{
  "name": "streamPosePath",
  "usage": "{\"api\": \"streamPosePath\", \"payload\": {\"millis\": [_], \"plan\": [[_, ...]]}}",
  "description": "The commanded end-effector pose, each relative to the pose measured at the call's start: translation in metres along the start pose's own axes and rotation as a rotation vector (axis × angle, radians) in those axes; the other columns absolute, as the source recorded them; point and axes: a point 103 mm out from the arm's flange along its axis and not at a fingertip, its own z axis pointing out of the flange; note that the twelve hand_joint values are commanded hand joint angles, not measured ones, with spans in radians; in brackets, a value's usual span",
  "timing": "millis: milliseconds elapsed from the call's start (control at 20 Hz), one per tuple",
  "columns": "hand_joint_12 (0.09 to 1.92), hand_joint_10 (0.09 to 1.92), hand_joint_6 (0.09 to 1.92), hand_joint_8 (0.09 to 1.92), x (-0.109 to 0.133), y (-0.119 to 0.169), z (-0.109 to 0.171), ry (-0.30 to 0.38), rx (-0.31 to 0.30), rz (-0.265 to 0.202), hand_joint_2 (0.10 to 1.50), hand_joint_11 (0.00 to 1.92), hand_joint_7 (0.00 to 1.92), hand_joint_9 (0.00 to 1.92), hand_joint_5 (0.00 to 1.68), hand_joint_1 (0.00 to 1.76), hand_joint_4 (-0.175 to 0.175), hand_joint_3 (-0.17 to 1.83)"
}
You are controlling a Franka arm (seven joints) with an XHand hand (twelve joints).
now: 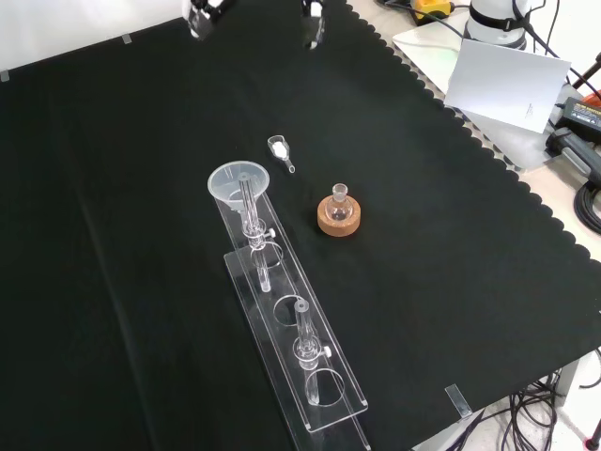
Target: Pick up the funnel from the transparent funnel stand.
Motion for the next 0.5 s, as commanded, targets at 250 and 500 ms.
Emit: {"api": "streamPosePath", "payload": {"millis": [250, 500], "plan": [[1.32, 0.86, 0.09, 0.63, 0.004, 0.022, 0.022, -0.026, 0.039, 0.0, 0.64, 0.0, 0.13, 0.03, 0.05, 0.6, -0.001, 0.01], [1.29, 0.86, 0.09, 0.63, 0.007, 0.033, 0.032, -0.04, 0.062, -0.002, 0.63, 0.0, 0.12, 0.02, 0.05, 0.58, -0.003, 0.0]]}}
